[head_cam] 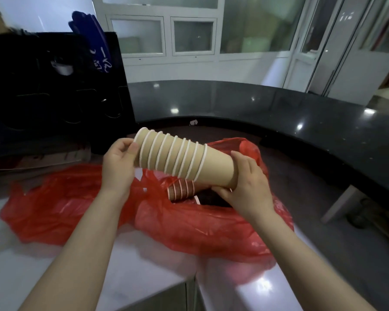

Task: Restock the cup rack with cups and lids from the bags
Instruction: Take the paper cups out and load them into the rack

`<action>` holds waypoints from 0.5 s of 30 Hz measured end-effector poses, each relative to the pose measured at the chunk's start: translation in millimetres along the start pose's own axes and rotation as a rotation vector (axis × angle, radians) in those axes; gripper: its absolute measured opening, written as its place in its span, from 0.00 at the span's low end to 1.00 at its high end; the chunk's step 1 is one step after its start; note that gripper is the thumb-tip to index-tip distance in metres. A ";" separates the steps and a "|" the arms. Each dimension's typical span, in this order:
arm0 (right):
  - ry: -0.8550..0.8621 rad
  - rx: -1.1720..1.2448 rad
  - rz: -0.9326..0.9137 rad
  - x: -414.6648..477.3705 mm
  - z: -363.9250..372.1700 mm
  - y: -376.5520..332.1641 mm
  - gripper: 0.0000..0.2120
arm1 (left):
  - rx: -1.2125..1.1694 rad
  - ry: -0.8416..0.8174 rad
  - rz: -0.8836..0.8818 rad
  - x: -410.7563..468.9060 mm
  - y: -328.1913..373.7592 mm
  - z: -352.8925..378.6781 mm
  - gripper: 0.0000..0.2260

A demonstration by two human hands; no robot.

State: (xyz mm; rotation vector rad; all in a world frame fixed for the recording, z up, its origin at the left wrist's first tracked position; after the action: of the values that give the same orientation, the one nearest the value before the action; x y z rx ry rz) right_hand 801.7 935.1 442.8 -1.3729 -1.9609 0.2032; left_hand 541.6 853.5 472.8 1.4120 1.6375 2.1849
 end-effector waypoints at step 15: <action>-0.155 0.581 0.001 16.8 1.8 -104.3 0.37 | -0.025 0.073 -0.078 31.0 -4.9 -90.5 0.17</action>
State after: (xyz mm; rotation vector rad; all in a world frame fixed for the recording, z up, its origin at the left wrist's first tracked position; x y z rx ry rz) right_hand 719.0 906.3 501.9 -0.9937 -1.8175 0.8302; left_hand 459.3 806.6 486.9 1.2536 1.6530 2.2304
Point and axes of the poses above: each hand's wrist, its own x-axis towards the middle knuckle, its own z-axis out of the palm, y = z × x, the point moved 2 cm from there along x, towards the middle knuckle, and after that the axes turned 14 degrees about z, right-handed, at the moved point
